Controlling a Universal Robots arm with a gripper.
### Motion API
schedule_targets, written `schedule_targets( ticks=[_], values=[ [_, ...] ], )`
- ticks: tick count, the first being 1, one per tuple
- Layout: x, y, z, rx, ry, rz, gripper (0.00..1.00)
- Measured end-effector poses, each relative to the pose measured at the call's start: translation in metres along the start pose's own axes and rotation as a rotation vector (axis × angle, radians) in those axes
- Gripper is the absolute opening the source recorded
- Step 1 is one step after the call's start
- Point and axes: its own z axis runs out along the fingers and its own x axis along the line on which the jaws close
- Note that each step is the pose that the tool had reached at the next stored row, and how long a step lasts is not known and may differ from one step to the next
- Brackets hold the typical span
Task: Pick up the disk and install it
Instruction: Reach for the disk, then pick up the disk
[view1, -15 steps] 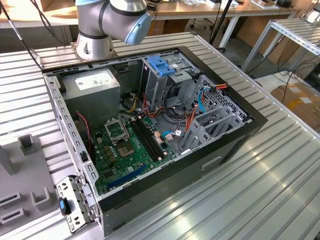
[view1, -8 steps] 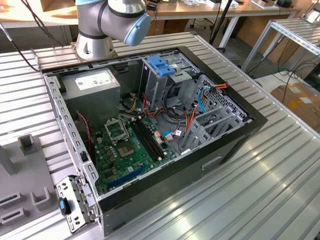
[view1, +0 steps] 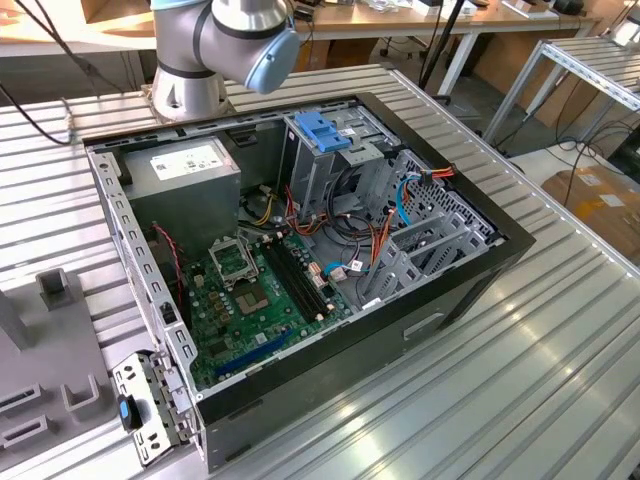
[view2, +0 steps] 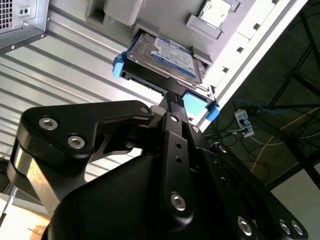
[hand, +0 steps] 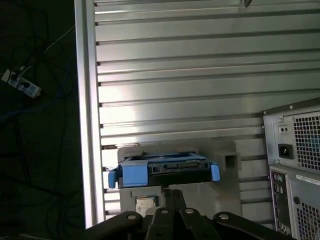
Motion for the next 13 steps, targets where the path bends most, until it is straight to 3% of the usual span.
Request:
schedule_targets(
  ticks=[4,13],
  values=[
    [0.0312,-0.0004,0.0006,-0.0002,-0.0002,0.000,0.11],
    [0.0316,-0.0005,0.0005,-0.0001,-0.0001,0.000,0.11]
  ],
)
